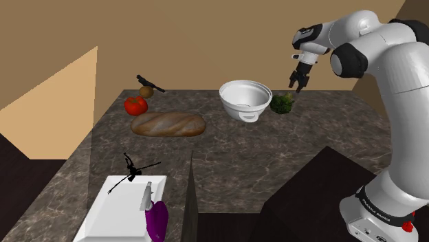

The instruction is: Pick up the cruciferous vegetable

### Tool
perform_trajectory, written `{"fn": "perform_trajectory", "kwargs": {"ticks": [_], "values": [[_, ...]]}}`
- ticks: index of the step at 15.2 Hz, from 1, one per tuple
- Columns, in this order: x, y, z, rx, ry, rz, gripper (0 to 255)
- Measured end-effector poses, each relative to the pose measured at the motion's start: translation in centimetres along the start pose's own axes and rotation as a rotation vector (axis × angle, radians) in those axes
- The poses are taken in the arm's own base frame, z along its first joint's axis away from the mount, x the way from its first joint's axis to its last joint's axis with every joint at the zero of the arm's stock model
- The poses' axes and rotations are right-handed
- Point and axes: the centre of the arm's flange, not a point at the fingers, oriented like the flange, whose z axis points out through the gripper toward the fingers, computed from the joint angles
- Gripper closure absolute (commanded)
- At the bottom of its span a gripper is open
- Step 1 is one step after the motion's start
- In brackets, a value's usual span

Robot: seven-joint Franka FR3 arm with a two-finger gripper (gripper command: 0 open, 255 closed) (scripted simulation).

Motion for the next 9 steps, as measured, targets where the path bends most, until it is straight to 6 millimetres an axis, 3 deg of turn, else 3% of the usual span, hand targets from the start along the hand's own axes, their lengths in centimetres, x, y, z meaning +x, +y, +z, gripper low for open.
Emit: {"fn": "perform_trajectory", "kwargs": {"ticks": [2, 9], "values": [[-0.2, 1.5, 1.6, 0.018, 0.000, -0.027, 0], [-0.9, 2.7, 5.1, 0.024, 0.001, -0.036, 0]]}}
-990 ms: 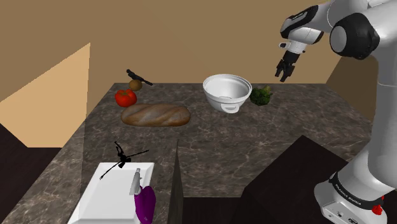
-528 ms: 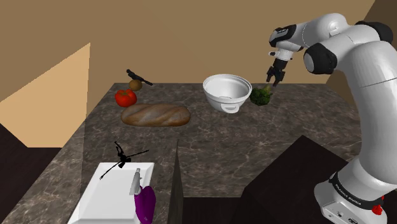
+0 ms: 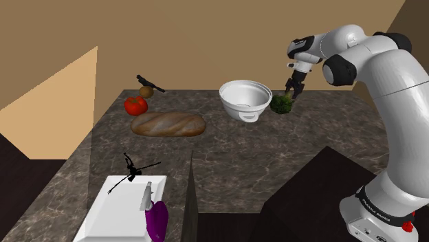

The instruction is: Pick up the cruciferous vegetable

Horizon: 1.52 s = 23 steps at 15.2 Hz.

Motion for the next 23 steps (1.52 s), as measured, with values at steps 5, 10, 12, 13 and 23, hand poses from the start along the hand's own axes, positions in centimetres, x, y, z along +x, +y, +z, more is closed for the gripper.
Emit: {"fn": "perform_trajectory", "kwargs": {"ticks": [5, 10, 12, 13, 23], "values": [[-0.1, 0.0, 0.2, -0.002, 0.000, 0.000, 255], [-0.2, 0.1, 0.2, -0.002, -0.001, 0.000, 255], [-0.1, 0.0, 0.1, -0.002, 0.000, 0.000, 255], [0.1, 0.0, -0.1, -0.001, 0.000, 0.000, 255], [1.2, -1.3, -5.2, 0.000, 0.000, 0.000, 255]]}}
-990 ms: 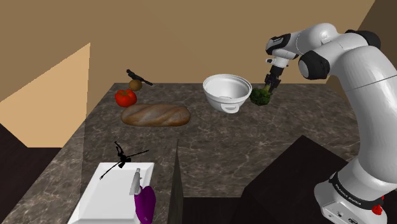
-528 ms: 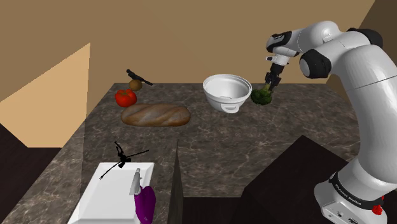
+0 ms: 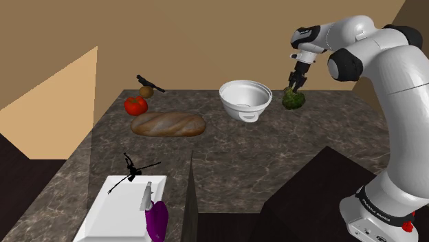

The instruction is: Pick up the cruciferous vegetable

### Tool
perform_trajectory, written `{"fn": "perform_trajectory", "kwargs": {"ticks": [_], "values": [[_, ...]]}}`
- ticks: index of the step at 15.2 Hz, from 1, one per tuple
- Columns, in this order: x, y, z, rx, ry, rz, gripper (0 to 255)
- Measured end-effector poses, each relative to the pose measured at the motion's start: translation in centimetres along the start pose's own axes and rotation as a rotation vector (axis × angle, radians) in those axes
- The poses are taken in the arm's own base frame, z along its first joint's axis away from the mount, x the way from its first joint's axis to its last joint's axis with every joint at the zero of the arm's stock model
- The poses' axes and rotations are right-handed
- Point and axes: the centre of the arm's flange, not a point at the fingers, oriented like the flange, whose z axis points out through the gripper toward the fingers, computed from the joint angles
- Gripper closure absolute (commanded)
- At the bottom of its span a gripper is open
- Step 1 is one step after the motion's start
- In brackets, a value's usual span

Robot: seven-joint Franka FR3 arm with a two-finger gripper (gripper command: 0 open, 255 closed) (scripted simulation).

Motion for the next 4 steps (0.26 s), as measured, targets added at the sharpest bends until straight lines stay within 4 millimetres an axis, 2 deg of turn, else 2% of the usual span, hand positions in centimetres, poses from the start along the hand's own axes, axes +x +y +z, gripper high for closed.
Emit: {"fn": "perform_trajectory", "kwargs": {"ticks": [4], "values": [[0.4, -0.3, -1.7, 0.000, 0.000, -0.001, 255]]}}
